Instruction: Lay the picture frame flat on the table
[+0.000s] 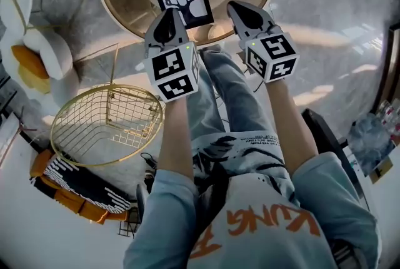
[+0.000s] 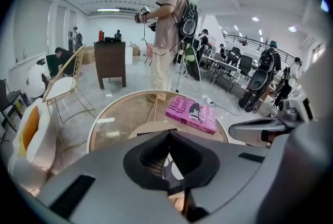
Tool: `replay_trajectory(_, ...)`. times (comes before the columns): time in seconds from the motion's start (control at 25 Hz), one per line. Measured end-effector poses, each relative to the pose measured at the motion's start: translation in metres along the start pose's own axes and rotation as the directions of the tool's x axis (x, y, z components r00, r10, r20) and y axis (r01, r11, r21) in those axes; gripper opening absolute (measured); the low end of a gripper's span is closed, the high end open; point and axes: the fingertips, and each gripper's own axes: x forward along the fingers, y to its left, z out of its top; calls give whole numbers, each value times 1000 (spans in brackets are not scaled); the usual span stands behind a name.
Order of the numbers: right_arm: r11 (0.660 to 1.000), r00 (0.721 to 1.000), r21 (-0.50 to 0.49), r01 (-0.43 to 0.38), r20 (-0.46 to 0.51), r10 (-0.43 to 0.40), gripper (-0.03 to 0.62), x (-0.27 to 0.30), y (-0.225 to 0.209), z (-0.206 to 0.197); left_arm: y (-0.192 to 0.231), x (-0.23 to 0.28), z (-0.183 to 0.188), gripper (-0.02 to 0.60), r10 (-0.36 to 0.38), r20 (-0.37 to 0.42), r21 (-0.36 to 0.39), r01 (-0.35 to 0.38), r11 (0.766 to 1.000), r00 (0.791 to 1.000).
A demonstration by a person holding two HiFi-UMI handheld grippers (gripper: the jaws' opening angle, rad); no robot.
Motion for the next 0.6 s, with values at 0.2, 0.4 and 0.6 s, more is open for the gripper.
replay_trajectory(0.2,999,999,-34,-14,45,15,-3,-24,19,50,-11,-31,52,20,2,89,28,-4,1000,996)
replay_trajectory(0.4,997,993,-76,-7,120,17,-3,-48,22,107,-18,-62,111,20,16,182,5,-17,1000,983)
replay_trajectory(0.6,991,981,-131,-12,191,37,-3,-73,33,167,-19,-103,169,20,44,265,8,-48,999,963)
